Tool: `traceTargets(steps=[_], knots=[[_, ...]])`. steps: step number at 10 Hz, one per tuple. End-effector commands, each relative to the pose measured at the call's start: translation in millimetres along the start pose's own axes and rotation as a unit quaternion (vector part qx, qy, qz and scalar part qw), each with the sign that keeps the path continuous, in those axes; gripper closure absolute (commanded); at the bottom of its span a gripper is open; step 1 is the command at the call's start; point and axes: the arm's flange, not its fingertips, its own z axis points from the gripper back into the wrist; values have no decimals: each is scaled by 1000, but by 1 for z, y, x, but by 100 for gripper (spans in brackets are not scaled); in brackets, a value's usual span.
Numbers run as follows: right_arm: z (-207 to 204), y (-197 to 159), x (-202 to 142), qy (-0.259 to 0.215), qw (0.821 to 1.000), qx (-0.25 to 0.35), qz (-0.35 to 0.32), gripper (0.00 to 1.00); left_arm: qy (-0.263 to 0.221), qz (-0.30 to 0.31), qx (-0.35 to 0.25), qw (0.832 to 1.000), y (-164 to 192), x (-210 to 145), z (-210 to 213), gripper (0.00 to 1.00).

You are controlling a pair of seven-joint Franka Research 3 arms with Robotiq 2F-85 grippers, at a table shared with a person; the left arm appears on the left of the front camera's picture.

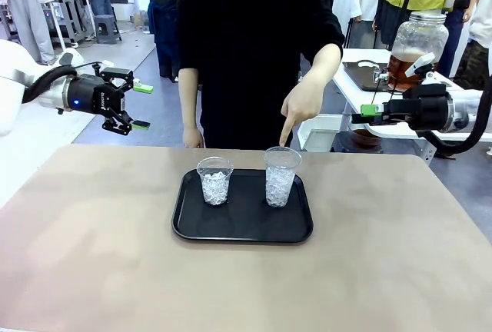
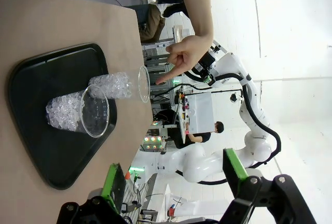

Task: Pour the drink into the iced cup.
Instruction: Pick up the iced cup indicated by the human and present it to them.

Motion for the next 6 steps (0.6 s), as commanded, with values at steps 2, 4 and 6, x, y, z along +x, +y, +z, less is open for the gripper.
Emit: traceTargets(steps=[2,4,6], knots=[[0,0,0,0,1000,0,0,0,-1,-1,0,1000,-1,0,0,0],[-13,-11,-14,-21,993,-14,117,0,-1,-1,0,1000,-1,0,0,0],[-30,-24,-30,-22,976,-12,215,0,-1,-1,0,1000,-1,0,0,0]])
